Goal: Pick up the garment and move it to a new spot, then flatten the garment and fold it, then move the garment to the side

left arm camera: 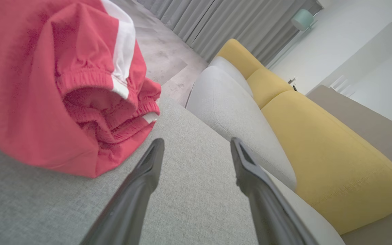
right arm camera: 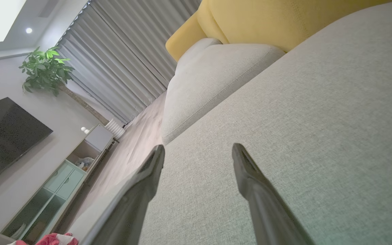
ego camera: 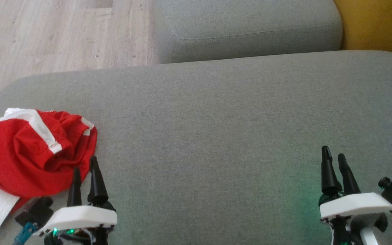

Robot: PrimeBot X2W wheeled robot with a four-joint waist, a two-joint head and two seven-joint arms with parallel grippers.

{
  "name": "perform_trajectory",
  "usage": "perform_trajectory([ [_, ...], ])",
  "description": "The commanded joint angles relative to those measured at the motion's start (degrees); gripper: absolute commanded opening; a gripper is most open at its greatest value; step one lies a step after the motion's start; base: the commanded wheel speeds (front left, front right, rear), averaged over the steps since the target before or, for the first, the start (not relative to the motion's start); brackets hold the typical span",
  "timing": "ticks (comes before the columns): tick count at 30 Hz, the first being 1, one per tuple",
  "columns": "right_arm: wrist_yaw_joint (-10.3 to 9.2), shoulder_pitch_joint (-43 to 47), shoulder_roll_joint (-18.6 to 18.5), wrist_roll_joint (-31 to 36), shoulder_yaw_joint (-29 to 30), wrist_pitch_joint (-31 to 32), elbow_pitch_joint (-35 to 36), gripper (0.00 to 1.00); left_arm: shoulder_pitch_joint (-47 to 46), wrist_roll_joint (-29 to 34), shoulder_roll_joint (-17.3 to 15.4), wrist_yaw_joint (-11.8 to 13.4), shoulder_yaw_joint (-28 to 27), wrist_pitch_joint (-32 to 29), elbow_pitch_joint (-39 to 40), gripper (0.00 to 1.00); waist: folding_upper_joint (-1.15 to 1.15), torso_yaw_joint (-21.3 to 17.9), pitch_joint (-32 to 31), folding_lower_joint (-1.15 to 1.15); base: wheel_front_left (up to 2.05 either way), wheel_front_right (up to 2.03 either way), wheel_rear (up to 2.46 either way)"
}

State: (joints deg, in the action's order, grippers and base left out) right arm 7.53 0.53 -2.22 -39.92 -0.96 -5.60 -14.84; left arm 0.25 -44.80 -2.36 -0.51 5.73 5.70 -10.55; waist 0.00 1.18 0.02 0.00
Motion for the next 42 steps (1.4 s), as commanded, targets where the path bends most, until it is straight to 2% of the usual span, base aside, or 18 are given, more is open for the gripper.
perform_trajectory([
  [1,-0.03,-2.8,-0.5,2.2,-1.2,-1.0,2.3,1.0,-2.2,2.1,-0.4,0.3,-0.5,0.8,2.5,1.0,0.0,0.0,-0.1,0.0,0.0,0.0,0.0],
  [22,-0.03,-2.1,-0.5,16.8,-3.5,-4.4,2.5,1.0,-1.5,15.8,-0.4,1.6,2.2,4.2,3.7,1.0,0.0,0.8,-1.3,0.0,0.0,0.0,0.0],
  [30,-0.04,-1.8,-0.6,23.4,-4.3,-5.9,2.1,1.0,-1.2,22.3,-0.5,3.0,3.0,5.8,3.8,1.0,0.0,1.2,-2.0,0.0,0.0,0.0,0.0],
  [42,-0.04,-1.6,-0.6,33.3,-3.6,-7.9,2.0,1.0,-0.8,28.8,-0.5,4.2,4.2,7.8,0.6,1.0,0.0,1.9,-2.5,0.0,0.0,0.0,0.0],
])
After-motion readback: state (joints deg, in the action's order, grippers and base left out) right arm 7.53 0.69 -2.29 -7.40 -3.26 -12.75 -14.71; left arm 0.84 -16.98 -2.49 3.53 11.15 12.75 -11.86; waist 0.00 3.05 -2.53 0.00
